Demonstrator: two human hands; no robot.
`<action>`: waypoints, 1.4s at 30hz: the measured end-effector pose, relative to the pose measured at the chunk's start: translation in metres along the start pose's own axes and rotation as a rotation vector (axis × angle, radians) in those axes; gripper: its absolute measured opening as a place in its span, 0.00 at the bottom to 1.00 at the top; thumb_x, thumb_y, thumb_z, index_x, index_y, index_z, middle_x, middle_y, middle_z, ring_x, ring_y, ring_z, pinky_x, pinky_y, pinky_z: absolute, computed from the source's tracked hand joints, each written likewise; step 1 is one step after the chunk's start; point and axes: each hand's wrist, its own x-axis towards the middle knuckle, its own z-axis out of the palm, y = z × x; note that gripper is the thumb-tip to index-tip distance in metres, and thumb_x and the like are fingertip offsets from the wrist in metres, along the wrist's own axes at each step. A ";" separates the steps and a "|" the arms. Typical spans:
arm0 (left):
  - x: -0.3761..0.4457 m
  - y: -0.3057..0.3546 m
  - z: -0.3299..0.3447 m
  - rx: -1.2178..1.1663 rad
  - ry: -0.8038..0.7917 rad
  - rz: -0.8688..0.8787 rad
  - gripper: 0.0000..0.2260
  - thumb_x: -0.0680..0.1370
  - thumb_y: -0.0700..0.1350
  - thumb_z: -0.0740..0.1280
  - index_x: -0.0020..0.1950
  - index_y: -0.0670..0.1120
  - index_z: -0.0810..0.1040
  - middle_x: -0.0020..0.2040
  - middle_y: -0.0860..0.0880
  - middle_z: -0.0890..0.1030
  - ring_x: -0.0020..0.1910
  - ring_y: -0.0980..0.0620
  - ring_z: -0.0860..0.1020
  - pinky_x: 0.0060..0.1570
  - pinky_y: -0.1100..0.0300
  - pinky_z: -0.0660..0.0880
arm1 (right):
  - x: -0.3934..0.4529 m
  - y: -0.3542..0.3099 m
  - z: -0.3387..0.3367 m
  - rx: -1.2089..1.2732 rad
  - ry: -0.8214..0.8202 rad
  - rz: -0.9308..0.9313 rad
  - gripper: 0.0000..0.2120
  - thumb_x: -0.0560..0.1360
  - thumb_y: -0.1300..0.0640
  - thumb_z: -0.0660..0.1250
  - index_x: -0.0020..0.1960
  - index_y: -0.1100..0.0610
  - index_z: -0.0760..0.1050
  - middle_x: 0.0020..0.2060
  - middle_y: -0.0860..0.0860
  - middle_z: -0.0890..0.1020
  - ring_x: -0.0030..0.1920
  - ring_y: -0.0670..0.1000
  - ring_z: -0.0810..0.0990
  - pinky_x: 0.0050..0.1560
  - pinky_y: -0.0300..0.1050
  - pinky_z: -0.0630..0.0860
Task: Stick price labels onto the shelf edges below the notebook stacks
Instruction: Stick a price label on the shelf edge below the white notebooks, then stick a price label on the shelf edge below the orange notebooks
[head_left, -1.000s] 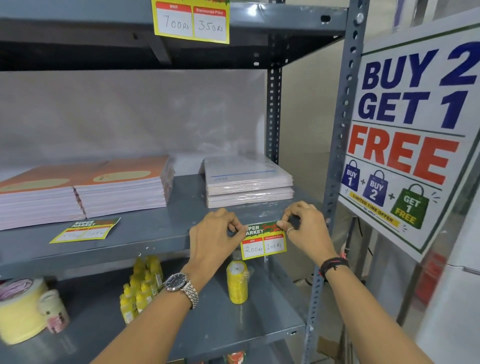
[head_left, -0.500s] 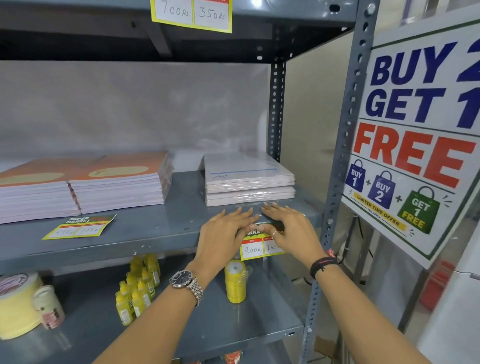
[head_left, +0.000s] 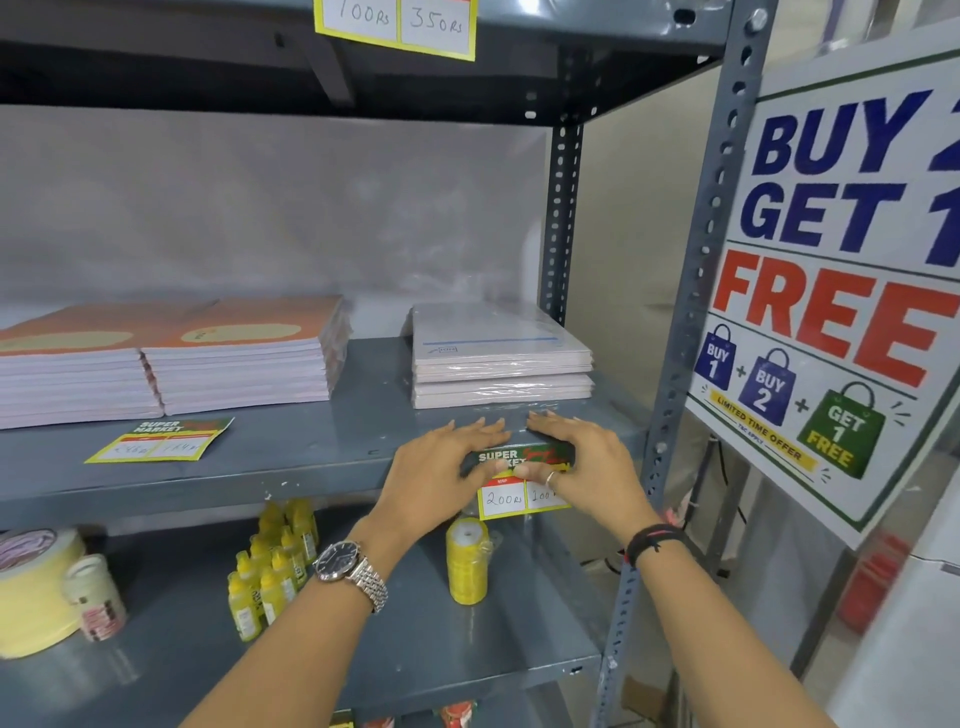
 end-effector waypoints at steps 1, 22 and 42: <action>0.000 0.000 0.000 0.000 0.003 0.006 0.16 0.78 0.51 0.64 0.66 0.56 0.74 0.68 0.62 0.72 0.69 0.64 0.66 0.70 0.63 0.58 | -0.001 0.001 0.006 0.010 0.060 -0.003 0.26 0.66 0.48 0.75 0.62 0.51 0.76 0.64 0.47 0.78 0.67 0.47 0.72 0.69 0.43 0.64; -0.060 -0.077 -0.095 0.026 0.239 -0.229 0.22 0.78 0.56 0.58 0.68 0.47 0.72 0.67 0.45 0.75 0.69 0.46 0.70 0.69 0.49 0.65 | 0.019 -0.117 0.034 0.038 -0.071 0.092 0.28 0.67 0.45 0.73 0.63 0.57 0.74 0.61 0.54 0.80 0.62 0.55 0.76 0.60 0.45 0.70; -0.110 -0.256 -0.218 -0.237 0.117 -0.708 0.11 0.72 0.55 0.66 0.34 0.50 0.80 0.38 0.50 0.83 0.45 0.45 0.81 0.49 0.54 0.76 | 0.116 -0.285 0.198 0.038 -0.105 0.383 0.09 0.71 0.58 0.70 0.45 0.64 0.82 0.48 0.61 0.84 0.50 0.59 0.81 0.53 0.50 0.79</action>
